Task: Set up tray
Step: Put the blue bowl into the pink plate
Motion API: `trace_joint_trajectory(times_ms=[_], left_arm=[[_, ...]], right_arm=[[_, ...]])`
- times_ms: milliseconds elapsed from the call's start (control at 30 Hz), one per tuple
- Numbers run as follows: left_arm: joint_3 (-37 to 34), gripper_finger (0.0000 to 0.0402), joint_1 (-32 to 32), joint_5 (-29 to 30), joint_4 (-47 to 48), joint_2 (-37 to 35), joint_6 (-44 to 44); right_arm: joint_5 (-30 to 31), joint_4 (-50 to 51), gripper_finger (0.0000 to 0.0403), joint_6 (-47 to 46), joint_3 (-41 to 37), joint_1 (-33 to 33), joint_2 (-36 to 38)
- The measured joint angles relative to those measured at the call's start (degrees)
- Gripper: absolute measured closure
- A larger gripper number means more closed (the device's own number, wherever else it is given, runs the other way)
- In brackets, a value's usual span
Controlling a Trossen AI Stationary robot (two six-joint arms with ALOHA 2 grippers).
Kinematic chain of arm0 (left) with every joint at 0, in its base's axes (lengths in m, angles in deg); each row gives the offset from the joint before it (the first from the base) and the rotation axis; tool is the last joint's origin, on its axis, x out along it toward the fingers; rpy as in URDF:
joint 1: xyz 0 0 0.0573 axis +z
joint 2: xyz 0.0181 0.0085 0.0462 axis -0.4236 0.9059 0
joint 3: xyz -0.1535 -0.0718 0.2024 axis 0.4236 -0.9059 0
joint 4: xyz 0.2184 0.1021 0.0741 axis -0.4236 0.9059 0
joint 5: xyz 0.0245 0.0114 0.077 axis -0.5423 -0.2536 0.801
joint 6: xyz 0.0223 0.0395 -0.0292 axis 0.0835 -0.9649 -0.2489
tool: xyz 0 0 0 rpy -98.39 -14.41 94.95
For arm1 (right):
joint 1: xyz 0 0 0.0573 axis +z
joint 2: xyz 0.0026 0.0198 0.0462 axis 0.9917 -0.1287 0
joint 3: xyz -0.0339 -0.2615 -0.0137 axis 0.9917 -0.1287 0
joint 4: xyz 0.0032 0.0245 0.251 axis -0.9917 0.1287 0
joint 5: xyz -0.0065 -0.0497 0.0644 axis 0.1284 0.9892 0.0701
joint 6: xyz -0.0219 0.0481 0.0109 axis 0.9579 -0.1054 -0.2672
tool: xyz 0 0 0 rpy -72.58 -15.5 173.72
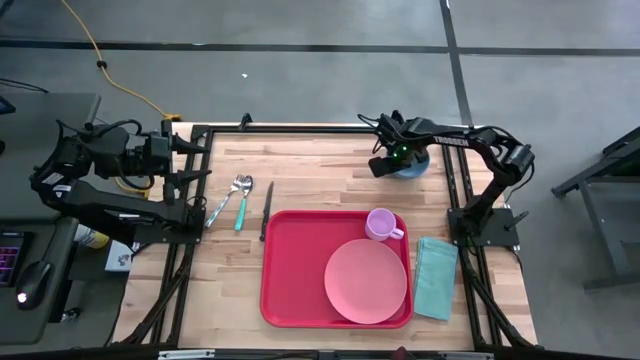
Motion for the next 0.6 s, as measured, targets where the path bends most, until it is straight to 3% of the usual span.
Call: trace_joint_trajectory(times_ms=[167,600], left_arm=[[0.0,0.0128,0.0,0.0,0.0,0.0,-0.02],[0.0,0.0128,-0.01,-0.02,0.0,-0.02,-0.2]], right_arm=[[0.72,-0.18,0.0392,2.11,0.15,0.05,0.17],[0.69,6.21,0.0402,4.46,6.14,1.53,0.02]])
